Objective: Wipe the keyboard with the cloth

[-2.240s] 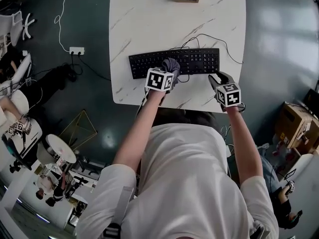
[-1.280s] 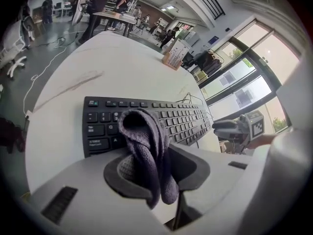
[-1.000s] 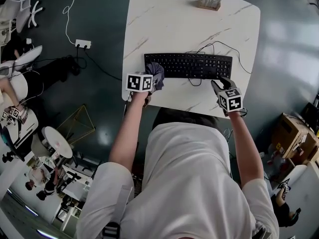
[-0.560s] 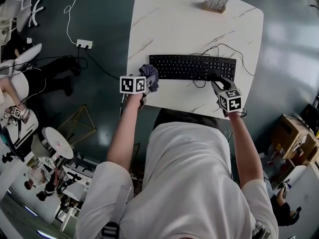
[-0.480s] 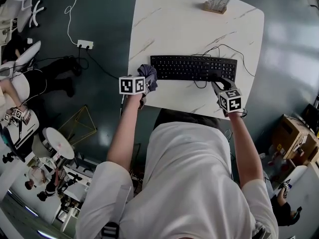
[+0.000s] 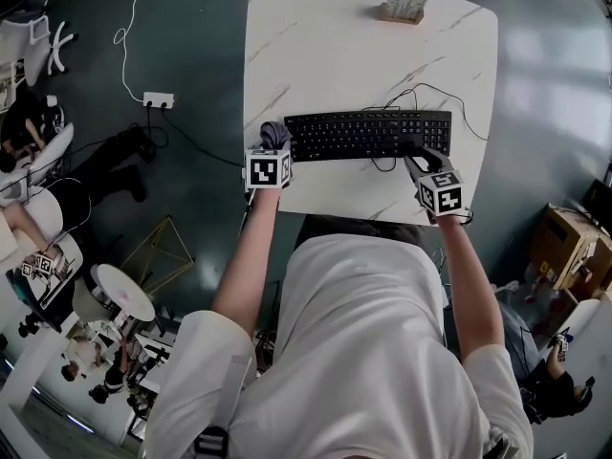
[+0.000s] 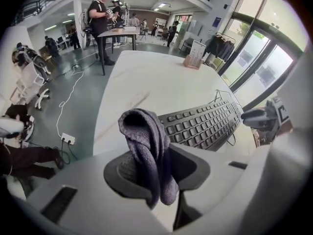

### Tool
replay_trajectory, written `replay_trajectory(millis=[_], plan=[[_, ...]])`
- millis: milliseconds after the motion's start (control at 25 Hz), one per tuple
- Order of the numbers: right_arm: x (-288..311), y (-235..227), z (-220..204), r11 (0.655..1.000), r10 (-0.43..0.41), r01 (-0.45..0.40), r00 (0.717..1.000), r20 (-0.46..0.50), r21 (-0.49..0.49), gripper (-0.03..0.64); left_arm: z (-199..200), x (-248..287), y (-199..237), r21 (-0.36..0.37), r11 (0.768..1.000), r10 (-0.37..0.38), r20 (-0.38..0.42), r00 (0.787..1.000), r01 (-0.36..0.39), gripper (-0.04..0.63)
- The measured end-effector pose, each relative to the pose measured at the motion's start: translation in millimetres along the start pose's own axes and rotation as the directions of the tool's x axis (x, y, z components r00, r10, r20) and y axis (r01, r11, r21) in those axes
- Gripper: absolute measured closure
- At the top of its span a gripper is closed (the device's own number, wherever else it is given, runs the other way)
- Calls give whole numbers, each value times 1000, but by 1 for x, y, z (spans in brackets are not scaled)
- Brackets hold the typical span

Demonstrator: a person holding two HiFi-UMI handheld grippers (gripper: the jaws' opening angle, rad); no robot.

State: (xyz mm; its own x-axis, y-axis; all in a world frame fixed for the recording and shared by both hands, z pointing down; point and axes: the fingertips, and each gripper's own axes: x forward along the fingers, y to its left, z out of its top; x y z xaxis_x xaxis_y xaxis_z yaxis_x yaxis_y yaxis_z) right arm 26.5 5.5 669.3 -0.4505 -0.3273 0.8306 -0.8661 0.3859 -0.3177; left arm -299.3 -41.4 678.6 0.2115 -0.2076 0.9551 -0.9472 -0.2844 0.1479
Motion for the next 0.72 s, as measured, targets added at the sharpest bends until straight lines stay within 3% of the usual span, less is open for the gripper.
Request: replay_trajectory(millis=[120,320,720], plan=[[-3,-3,-5,1000,-18,18,1000,0,25,456,2,10,-16,38,999,-14,-16,1000,15,472],[-7,-10,-14,997,-52,52,999,2,59,456,4,13,-20,23,1000,-11,-7,1000,11,470],[-18,-20,-17,991,-102,99,994,26,92,456,4,10,-31,73,997,10,13,1000,-11,469]])
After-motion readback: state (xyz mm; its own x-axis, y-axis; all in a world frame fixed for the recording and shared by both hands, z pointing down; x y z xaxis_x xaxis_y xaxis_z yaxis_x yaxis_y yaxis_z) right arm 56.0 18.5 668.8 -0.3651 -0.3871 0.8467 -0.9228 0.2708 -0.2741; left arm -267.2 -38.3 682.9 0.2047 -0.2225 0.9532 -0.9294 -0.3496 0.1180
